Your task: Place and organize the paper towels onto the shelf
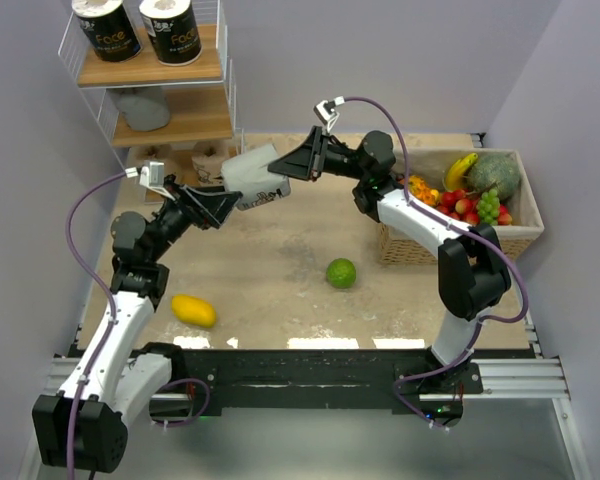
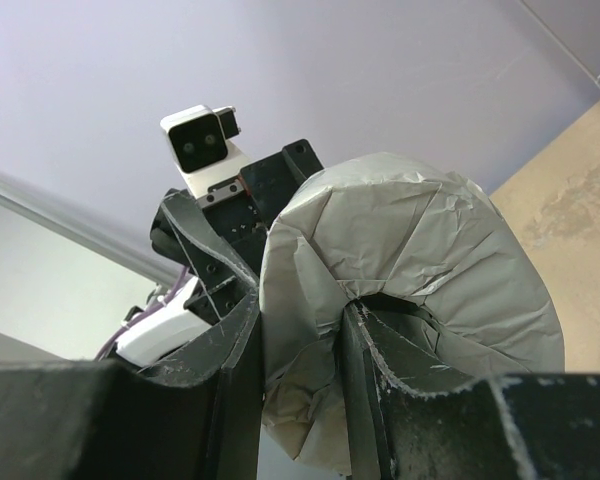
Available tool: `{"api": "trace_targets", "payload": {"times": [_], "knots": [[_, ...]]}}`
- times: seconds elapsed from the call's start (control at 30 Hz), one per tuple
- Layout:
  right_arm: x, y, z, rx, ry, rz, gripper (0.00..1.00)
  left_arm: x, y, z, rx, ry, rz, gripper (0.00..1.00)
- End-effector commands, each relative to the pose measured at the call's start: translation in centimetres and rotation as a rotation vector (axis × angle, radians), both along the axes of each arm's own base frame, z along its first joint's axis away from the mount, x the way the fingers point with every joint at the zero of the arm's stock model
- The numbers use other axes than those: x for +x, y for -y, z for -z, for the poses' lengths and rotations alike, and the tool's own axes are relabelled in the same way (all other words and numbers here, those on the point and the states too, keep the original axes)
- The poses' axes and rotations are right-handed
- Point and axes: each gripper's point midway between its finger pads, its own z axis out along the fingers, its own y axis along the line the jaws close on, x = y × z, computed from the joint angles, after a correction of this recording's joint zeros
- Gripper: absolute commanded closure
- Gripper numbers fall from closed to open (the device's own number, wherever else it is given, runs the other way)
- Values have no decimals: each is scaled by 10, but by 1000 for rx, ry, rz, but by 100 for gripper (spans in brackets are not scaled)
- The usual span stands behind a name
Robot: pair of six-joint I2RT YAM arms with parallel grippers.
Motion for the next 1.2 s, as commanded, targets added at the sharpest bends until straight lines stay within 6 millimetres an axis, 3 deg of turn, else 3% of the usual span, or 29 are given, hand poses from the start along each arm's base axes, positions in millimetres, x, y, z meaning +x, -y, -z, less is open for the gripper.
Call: {"api": "trace_targets", "payload": {"times": [0.0, 0.33, 0.47, 0.63, 0.77, 0.8, 0.87, 0.9, 0.93, 0.97, 1.03, 1.17], "knots": [[-8, 4, -31, 62, 88, 15, 68, -4, 8, -20, -47, 57, 59, 21], [-9, 0, -17, 58, 62, -8, 66, -13, 24, -20, -130, 83, 192, 31], [-7, -2, -12, 51, 54, -5, 64, -16, 27, -18, -149, 78, 220, 44], [-2, -2, 3, -13, 46, 31, 55, -18, 27, -20, -152, 85, 220, 59], [7, 8, 6, -57, 51, 105, 45, -17, 24, -25, -111, 95, 197, 61], [12, 10, 7, -67, 46, 140, 41, -15, 20, -38, -68, 150, 163, 61], [20, 21, 11, -121, 48, 205, 35, -4, 13, -28, 32, 111, 94, 62], [26, 25, 9, -137, 60, 242, 33, -1, 6, -47, 58, 148, 41, 62], [27, 29, 16, -193, 88, 264, 31, 2, 2, -38, 94, 89, 13, 62], [27, 32, 16, -222, 108, 280, 27, 7, -7, -55, 145, 135, -55, 62], [35, 40, 25, -303, 116, 344, 24, 10, -17, -48, 209, 61, -111, 62], [40, 52, 20, -341, 113, 406, 17, 13, -40, -63, 327, 69, -235, 62]]}}
